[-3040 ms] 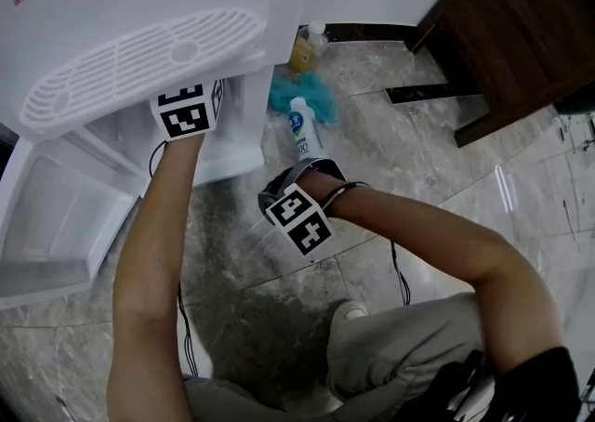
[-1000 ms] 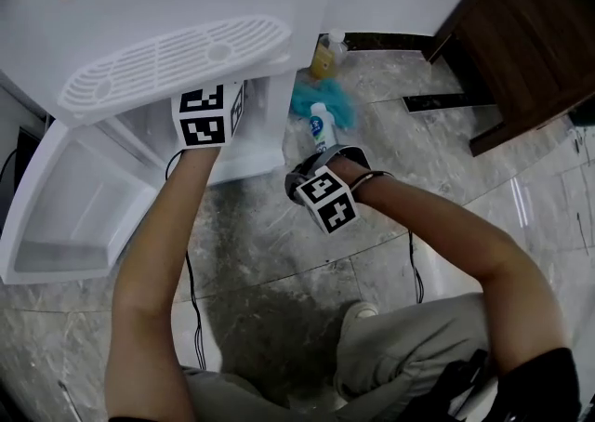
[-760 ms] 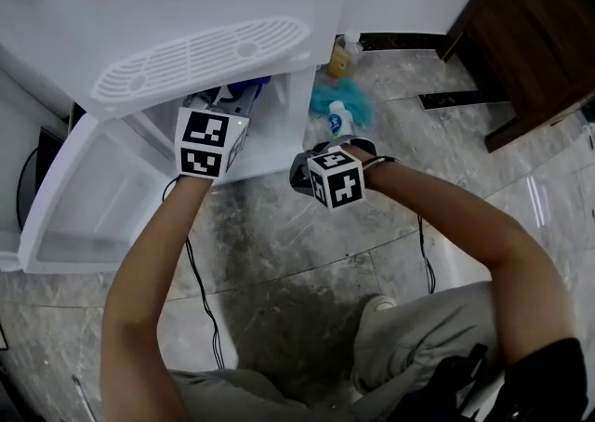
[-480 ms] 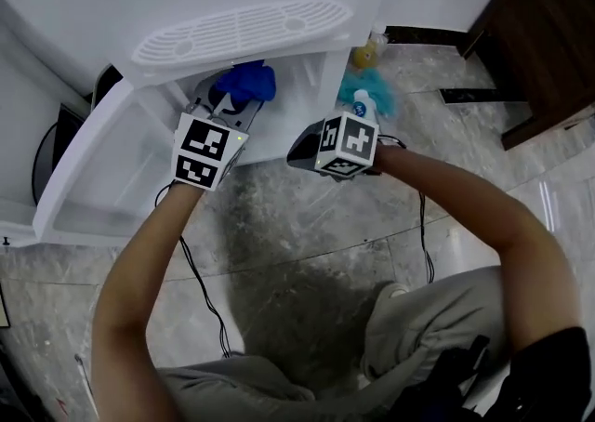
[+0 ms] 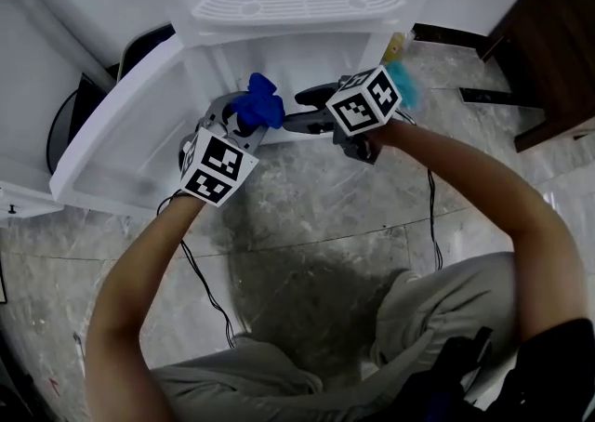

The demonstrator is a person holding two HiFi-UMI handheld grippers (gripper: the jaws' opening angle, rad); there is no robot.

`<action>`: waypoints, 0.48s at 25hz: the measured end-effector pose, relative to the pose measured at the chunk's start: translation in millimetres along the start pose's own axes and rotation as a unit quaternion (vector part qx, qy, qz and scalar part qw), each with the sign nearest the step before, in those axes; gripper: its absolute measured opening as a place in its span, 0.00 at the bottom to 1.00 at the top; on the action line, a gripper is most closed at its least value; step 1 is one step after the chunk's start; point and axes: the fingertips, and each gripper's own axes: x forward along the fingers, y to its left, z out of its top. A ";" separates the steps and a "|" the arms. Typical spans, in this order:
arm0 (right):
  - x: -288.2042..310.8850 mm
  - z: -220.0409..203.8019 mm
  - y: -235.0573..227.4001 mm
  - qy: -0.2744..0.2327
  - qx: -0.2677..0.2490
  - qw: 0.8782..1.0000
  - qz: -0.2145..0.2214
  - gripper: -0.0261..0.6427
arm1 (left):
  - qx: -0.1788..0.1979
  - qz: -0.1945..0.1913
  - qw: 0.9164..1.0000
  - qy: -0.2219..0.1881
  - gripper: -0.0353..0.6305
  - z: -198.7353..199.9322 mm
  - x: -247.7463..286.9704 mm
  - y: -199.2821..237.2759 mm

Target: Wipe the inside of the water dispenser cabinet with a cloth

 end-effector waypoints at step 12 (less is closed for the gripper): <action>13.8 28.5 43.1 -0.049 0.078 0.993 0.071 0.53 | 0.151 -0.015 0.985 0.081 0.28 -36.3 0.7 -16.4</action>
